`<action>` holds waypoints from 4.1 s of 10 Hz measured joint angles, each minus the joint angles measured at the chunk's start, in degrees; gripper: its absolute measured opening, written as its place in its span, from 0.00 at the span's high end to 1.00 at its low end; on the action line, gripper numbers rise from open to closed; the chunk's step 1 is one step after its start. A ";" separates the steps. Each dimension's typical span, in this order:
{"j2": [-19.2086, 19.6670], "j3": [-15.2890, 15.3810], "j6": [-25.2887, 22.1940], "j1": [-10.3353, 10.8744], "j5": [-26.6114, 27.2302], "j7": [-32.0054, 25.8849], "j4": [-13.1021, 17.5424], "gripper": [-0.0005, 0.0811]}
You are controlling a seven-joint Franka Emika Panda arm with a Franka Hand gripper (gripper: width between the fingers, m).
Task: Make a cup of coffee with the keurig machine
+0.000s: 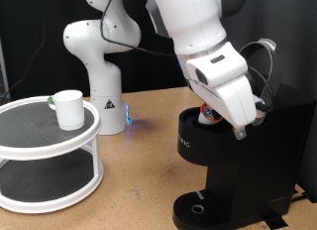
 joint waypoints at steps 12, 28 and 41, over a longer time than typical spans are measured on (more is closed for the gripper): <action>-9.08 -0.58 -12.86 -1.02 -0.42 -2.34 -3.50 0.01; -15.25 -2.45 -23.42 -4.17 1.77 -1.78 3.40 0.01; -16.55 -4.35 -31.83 -4.82 6.24 -2.65 7.64 0.01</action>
